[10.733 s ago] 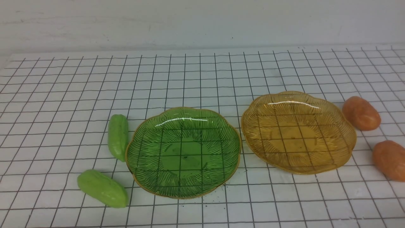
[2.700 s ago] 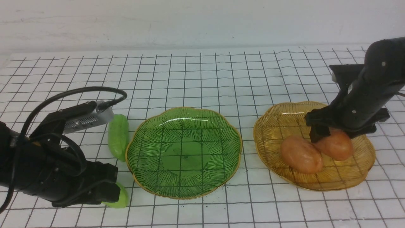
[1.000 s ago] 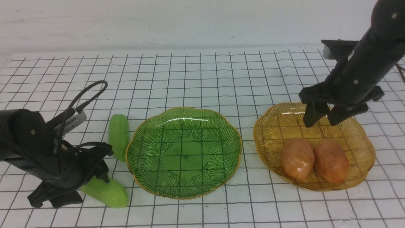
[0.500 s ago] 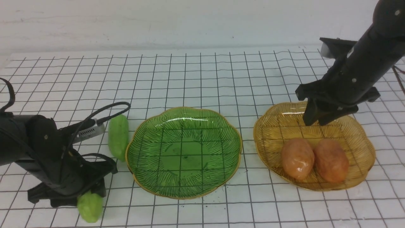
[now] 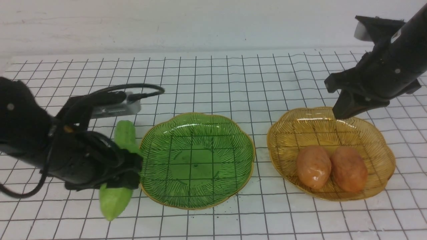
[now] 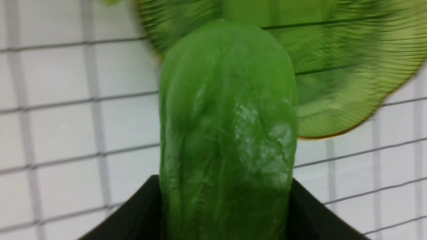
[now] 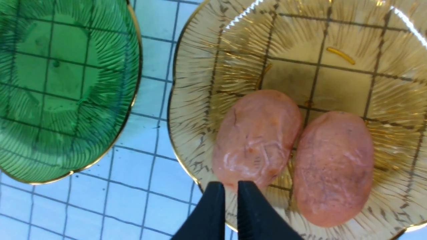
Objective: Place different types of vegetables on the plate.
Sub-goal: 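Put the green cucumber next to the left plate into that plate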
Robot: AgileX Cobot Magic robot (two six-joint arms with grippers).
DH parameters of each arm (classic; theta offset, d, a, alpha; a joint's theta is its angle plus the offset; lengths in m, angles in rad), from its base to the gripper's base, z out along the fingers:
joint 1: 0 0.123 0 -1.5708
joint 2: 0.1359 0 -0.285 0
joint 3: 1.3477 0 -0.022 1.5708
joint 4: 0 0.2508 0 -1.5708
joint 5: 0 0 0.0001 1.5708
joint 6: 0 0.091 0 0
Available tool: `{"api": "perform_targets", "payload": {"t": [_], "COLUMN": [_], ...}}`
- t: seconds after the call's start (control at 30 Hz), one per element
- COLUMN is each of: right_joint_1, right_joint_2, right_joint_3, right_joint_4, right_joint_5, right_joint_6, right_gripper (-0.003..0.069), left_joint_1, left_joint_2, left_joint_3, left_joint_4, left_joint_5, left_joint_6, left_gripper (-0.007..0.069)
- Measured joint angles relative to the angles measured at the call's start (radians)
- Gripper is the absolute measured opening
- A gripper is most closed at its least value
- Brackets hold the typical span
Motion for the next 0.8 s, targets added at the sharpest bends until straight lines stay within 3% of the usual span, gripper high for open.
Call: {"api": "perform_targets", "payload": {"t": [0.13,0.4,0.53,0.7,0.8], "right_joint_1": [0.002,0.039,0.039,0.039,0.039], "right_joint_2": [-0.024,-0.287,-0.393,-0.488,-0.494], "right_joint_3": [0.023,0.272,0.354,0.440,0.448], "right_joint_4": [0.017,0.032,0.030,-0.011,-0.016], "right_joint_5": [-0.001,0.002,0.007,0.010,0.011], "right_joint_6": [0.000,-0.029,-0.037,-0.038,-0.038], "right_gripper": [0.0047,0.0047,0.0047,0.0047,0.0047], "left_joint_1": [-0.031,-0.098,-0.108,-0.108,-0.105], "left_joint_2": [0.088,0.363,0.448,0.519,0.524], "left_joint_3": [-0.090,-0.323,-0.389,-0.477,-0.536], "left_joint_4": [-0.034,-0.083,-0.101,-0.130,-0.121], "left_joint_5": [0.001,0.012,0.012,0.011,0.013], "left_joint_6": [0.004,0.018,0.022,0.035,0.067], "left_gripper": [0.0370,0.0376,0.0441,0.0596,0.0638]}}
